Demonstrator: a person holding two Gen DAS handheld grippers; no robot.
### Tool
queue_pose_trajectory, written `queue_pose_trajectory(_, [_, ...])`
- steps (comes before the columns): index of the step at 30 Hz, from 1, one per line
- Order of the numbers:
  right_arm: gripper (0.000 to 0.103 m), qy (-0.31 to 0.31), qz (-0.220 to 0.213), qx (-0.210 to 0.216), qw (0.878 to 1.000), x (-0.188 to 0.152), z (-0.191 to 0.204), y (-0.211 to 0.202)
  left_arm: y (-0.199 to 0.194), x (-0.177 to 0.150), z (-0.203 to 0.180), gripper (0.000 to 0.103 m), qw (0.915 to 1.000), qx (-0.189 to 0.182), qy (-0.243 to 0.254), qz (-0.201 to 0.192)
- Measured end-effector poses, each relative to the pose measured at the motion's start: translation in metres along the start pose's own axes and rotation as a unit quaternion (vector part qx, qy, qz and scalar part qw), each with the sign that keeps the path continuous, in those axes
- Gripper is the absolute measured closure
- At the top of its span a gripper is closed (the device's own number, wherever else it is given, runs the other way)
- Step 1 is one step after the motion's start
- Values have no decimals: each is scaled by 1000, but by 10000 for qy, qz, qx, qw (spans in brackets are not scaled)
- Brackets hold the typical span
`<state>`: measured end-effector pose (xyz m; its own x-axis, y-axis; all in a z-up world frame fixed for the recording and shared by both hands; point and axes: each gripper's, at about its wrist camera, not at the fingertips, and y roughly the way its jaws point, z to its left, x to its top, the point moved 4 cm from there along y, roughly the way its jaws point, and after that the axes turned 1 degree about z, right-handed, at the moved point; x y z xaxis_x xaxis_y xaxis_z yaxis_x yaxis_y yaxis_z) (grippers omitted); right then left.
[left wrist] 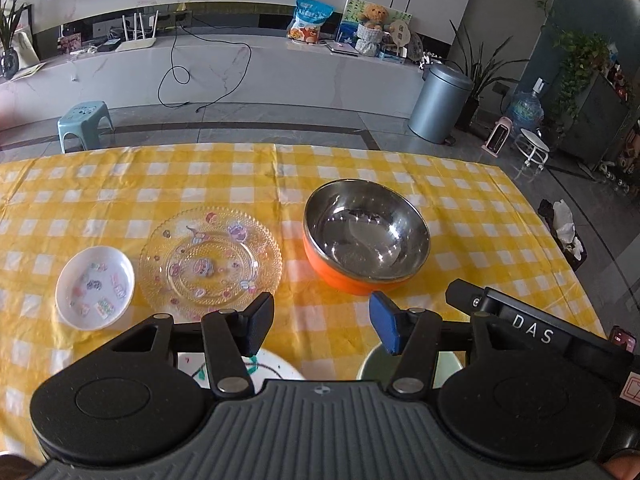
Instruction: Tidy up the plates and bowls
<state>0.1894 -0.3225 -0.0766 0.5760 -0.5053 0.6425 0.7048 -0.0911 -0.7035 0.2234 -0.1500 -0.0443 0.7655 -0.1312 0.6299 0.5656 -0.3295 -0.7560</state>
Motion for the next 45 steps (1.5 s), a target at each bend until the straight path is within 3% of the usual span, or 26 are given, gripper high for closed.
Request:
queue_pose_trajectory(12, [33,105,94,-323,9994,34,10,59,66,38,7,40,9991,270,-289,128])
queue_pose_trajectory(25, [64,255,414,-292,9984,33,15,92,100,35,4,75,9981,307,-299,434])
queue_pose_trajectory(29, [78,285,459,-265,9982,30,15,95,103,34,2,90,9980,364,-236,453])
queue_pose_trajectory(32, [93,245,459,-195,9985,30,19,93,103,35,1,91,9981,358,-217,450])
queue_pose_trajectory(39, [95,296,390,-193,9986,27,23,79,86,32,1,92,9981,439,-209,389])
queue_pose_trajectory(45, [95,288,241,-21,9993,25,30,47,46,31,4,92,9984,444,-326,163])
